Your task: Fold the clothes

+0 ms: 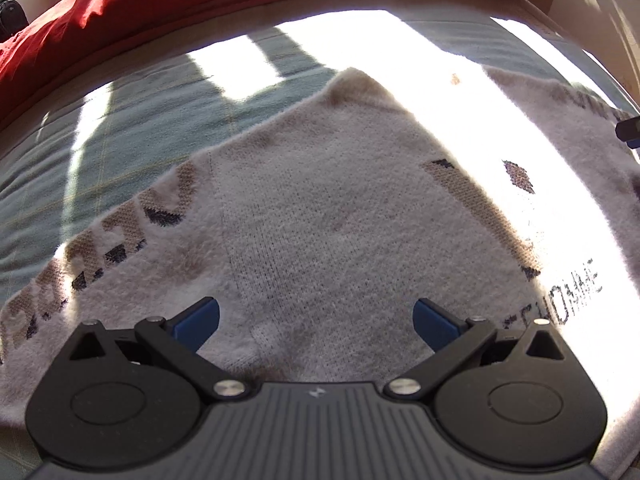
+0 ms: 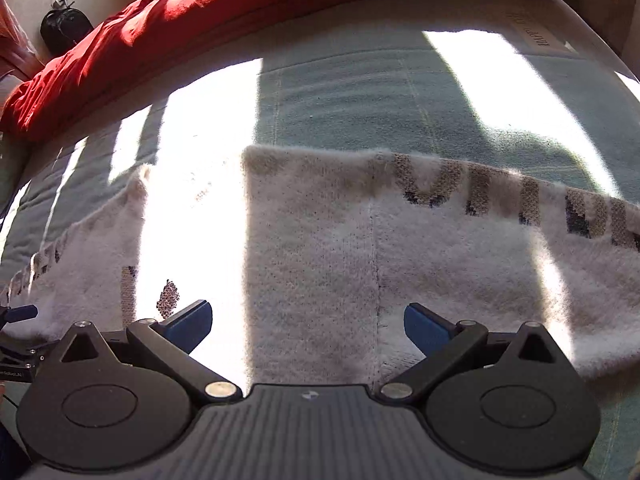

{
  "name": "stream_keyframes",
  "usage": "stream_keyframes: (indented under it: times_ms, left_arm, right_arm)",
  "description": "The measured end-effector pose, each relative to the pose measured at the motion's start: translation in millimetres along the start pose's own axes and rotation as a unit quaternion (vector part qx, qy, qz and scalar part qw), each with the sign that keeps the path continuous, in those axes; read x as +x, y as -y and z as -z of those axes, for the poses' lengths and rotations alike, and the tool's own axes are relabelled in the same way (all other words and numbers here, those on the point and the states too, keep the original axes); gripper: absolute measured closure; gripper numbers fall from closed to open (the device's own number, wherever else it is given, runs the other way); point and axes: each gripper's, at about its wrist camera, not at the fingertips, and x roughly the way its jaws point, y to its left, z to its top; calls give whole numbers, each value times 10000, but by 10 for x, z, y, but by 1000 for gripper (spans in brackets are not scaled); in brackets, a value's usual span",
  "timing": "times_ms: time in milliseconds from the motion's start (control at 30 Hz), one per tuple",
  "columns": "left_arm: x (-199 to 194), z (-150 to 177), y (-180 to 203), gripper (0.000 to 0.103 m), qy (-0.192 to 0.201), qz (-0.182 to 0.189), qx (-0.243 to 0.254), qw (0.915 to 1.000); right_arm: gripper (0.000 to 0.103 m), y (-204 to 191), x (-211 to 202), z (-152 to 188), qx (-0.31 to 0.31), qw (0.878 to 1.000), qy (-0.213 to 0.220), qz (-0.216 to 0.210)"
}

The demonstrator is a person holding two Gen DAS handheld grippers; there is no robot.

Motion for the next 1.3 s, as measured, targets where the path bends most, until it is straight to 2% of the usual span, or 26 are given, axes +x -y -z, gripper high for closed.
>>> stream_keyframes:
  times_ms: [200,267,400,467,567,767,867,967,1100,1300]
  left_arm:
    - [-55,55,239,1,263,307,351,9986]
    - [13,97,336,1,254,410,458,9978]
    - [281,225,442,1,42,513,303,9982]
    - [343,267,422,1,59,545,153,9984]
    - [372,293,346,1,112,689,-74,9975]
    - [388,326,329,0,180,748,-15,9970]
    - [319,327,358,1,157,664,47,9977]
    - [178,472,454,1,320,597,419,9968]
    - [-62,809,611,1,493,695,1229,9888]
    - [-318,1358,730,1,-43,1139,1878,9756]
  right_arm:
    - [0,-287,177,3,-185,9996,-137,-130]
    - [0,-391,283,42,-306,9992,-200,-146]
    - [0,-555,601,214,-621,9969,-487,23]
    - [0,-654,694,322,-1024,9933,-450,278]
    - [0,-723,744,443,-1291,9899,-301,495]
    - [0,-742,782,494,-1391,9879,-233,645]
    - [0,-749,665,588,-1616,9852,55,570]
    - [0,-762,525,801,-2280,9731,175,279]
    - [0,-720,342,1174,-3023,9532,115,0]
    - [0,-571,-6,1859,-3758,9252,-455,-278]
